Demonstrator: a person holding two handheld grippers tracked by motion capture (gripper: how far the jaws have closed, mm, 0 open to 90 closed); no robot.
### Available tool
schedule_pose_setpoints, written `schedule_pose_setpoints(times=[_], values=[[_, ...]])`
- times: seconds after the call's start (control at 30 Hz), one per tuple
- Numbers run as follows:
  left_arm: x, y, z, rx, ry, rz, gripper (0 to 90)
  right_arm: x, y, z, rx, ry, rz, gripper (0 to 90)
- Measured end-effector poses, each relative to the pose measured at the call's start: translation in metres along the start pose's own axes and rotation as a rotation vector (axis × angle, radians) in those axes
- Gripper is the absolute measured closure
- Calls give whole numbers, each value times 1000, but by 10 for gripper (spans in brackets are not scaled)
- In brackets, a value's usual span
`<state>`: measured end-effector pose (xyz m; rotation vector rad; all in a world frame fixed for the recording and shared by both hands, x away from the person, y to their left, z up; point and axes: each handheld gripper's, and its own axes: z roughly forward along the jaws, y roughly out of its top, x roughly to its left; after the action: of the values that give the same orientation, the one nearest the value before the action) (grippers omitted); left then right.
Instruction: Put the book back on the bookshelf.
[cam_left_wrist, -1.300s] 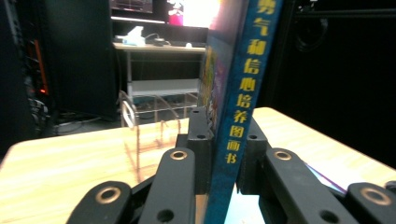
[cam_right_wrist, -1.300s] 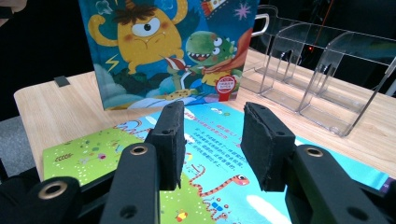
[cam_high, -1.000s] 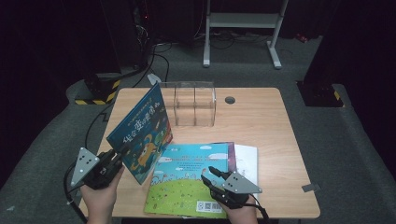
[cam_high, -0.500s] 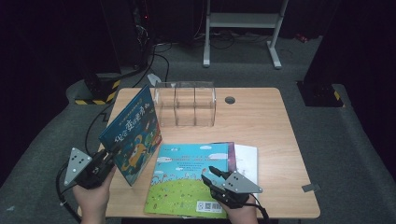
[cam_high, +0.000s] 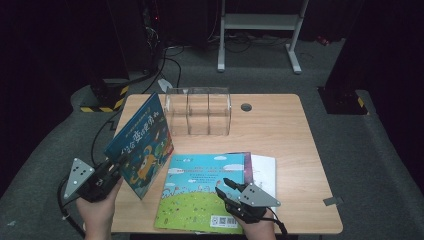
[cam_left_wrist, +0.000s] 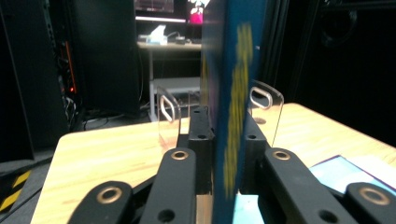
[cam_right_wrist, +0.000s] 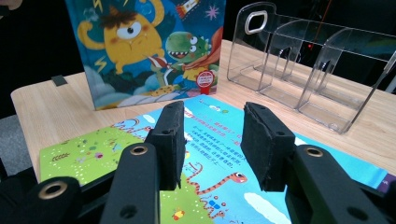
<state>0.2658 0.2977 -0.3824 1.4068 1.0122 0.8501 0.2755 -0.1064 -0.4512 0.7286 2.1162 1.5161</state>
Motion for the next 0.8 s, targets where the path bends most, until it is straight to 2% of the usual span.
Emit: schedule_pose_setpoints(times=[0.2, 0.43, 0.6, 0.8], values=[[-1, 2, 2, -9, -15, -7, 769, 0, 0, -2, 1, 1, 2, 590], [-2, 2, 11, -3, -24, -3, 756, -2, -2, -8, 1, -22, 6, 589], [-3, 3, 17, -1, -18, 13, 761, -4, -5, -13, 7, -42, 15, 588], [-4, 5, 22, -3, -9, 14, 765, -5, -8, -19, 15, -60, 25, 586]])
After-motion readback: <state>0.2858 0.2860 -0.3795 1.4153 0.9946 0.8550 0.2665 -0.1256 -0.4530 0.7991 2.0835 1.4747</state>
